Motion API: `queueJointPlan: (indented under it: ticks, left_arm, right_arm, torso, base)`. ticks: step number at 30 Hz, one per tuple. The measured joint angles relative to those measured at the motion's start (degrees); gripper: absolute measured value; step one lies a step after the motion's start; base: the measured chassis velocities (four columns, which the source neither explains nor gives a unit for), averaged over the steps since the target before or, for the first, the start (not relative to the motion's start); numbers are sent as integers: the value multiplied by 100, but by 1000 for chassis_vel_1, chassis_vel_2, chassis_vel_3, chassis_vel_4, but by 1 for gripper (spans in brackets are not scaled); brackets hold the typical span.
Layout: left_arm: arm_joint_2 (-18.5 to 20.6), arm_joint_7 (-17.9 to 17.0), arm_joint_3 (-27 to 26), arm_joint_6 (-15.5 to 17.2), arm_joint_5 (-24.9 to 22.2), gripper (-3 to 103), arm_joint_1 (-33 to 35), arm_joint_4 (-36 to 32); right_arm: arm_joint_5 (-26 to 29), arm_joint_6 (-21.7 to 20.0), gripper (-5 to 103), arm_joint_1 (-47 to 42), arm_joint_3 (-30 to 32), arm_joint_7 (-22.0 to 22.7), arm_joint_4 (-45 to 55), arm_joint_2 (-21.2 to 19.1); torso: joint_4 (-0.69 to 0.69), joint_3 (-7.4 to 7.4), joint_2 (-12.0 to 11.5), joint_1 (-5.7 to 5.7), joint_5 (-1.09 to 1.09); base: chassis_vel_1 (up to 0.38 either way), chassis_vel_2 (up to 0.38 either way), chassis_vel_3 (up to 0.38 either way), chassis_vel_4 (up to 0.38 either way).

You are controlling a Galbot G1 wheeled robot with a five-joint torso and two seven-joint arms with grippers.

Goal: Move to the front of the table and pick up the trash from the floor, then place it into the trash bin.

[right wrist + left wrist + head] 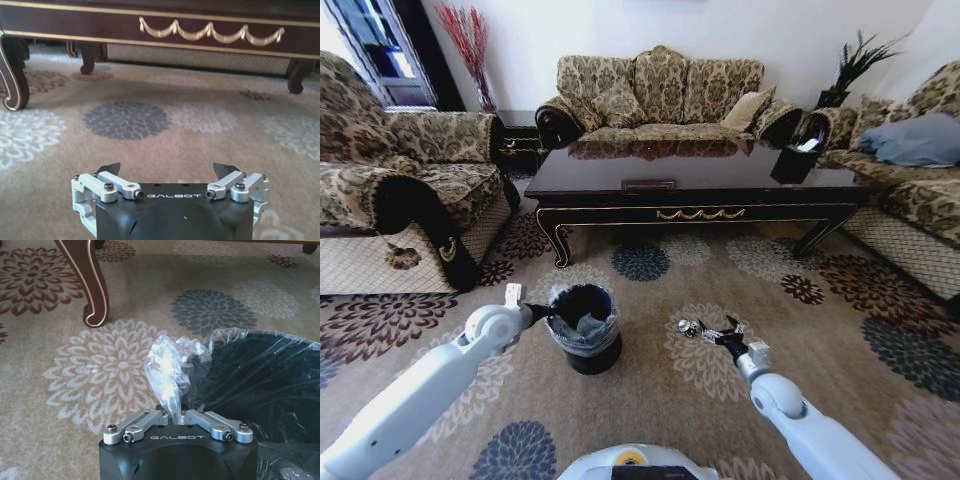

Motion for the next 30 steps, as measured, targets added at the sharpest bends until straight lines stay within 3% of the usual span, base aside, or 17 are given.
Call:
queueJointPlan:
  ticks: [15,17,30]
  left_arm:
    - [90,-35,-31,0,-27,4,191,-148]
    - [119,-41,-115,1,-32,4,311,-167]
    - [209,-45,-268,8,-37,4,492,-161]
  right_arm:
    - [-189,157,100,966,-543,-230,-1466,325]
    - [-218,390,100,1421,-866,-371,-2128,442]
    - [-376,501,100,1880,-1220,-671,-3191,765]
  torso:
    - [-1,0,0,0,-1]
    - [1,1,0,0,0]
    - [1,0,0,0,-1]
  base:
    - [0,0,0,0]
    - [0,0,0,0]
    - [0,0,0,0]
